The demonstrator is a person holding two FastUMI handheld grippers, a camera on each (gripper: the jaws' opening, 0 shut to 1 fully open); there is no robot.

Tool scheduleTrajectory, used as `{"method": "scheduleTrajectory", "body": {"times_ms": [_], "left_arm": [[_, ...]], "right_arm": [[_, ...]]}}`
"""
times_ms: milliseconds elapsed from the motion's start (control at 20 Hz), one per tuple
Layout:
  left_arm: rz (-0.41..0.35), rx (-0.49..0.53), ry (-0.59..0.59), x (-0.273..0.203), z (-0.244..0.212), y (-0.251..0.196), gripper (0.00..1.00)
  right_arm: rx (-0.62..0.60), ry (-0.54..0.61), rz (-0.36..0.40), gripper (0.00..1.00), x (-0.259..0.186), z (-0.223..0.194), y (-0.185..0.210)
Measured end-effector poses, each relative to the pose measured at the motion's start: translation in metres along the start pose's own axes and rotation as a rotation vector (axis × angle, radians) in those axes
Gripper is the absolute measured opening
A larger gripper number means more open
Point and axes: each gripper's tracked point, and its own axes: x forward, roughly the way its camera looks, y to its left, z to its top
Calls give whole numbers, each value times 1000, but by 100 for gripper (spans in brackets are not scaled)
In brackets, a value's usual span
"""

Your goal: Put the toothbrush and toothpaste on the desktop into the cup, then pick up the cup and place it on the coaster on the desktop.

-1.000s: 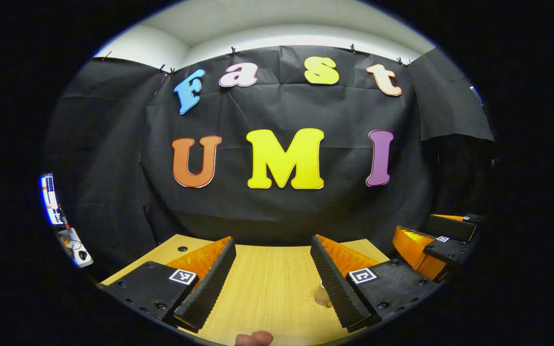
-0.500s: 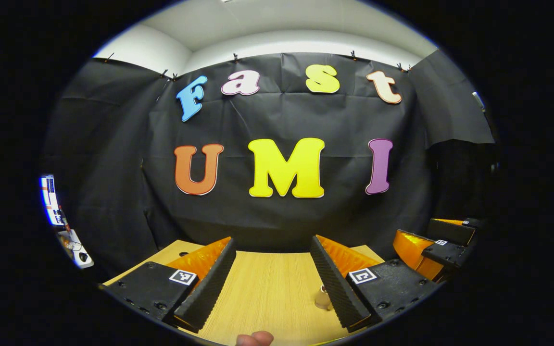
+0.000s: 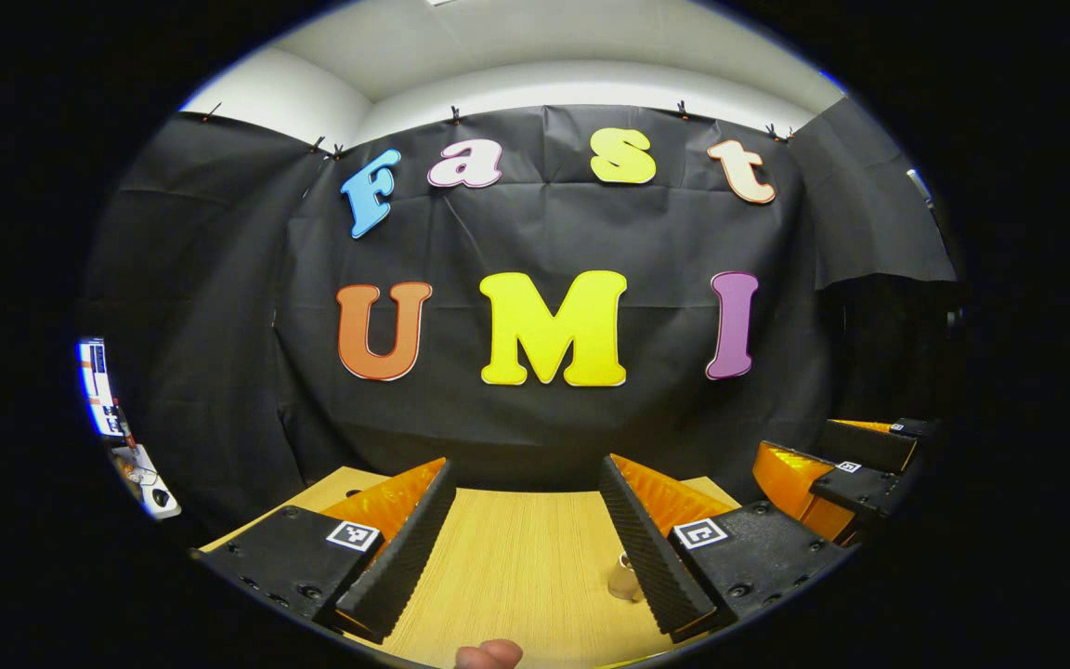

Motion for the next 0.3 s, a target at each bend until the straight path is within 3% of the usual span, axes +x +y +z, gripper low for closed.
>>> {"method": "scheduleTrajectory", "body": {"times_ms": [300], "left_arm": [[10, 22, -29, 4, 8, 1, 99]], "right_arm": [[5, 1, 7, 96, -1, 0, 4]]}}
